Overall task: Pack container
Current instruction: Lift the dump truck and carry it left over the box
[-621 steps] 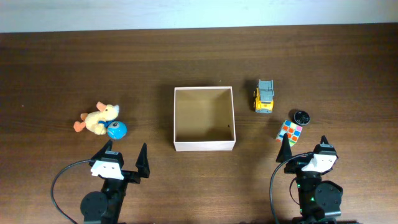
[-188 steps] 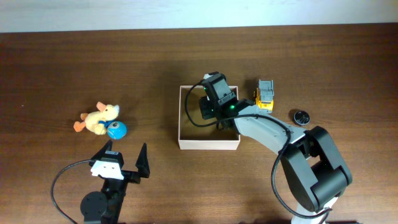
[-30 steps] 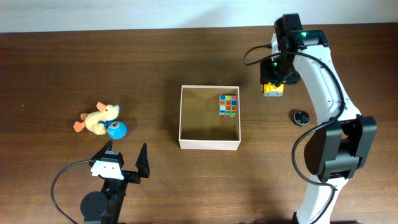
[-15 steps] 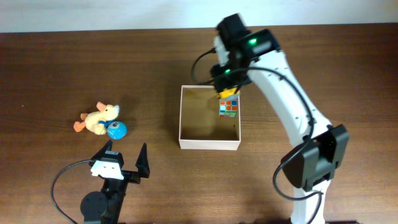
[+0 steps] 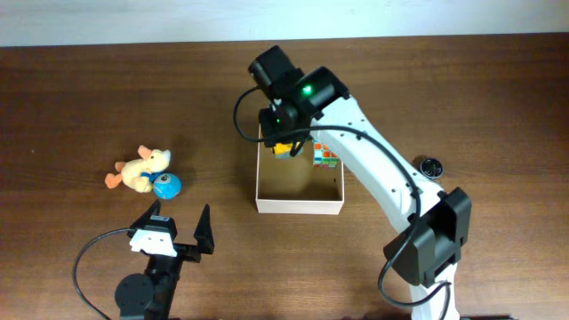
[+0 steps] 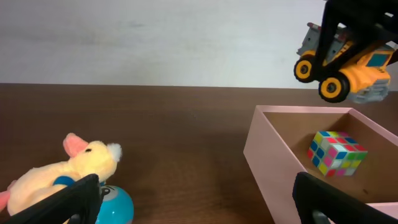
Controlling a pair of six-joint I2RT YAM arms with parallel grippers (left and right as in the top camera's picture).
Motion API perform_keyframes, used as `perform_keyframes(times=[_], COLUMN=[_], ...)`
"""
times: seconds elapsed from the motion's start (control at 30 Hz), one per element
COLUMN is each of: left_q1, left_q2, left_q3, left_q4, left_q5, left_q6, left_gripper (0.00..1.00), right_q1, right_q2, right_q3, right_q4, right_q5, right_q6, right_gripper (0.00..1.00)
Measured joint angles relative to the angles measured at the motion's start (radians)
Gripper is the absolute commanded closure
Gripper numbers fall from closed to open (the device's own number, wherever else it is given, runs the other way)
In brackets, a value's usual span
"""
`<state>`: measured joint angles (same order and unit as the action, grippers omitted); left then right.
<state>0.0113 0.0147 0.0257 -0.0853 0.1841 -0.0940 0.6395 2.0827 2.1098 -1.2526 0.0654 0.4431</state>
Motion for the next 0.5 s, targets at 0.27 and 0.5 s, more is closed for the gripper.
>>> perform_keyframes(times=[0.27,0.5], left_q1=[0.000,0.000], left_q2=[0.000,0.000], left_q3=[0.000,0.000], left_q4=[0.000,0.000], left_q5=[0.000,0.000], left_q6=[0.000,0.000], left_gripper=[0.01,0.01], right_q1=[0.035,0.035], right_q2=[0.011,0.062], right_q3=[-0.027,-0.147], right_q4=[0.039,0.144], right_q5=[0.095,0.110], right_q6=[0.172,0.239], right_gripper=[0.44,0.44])
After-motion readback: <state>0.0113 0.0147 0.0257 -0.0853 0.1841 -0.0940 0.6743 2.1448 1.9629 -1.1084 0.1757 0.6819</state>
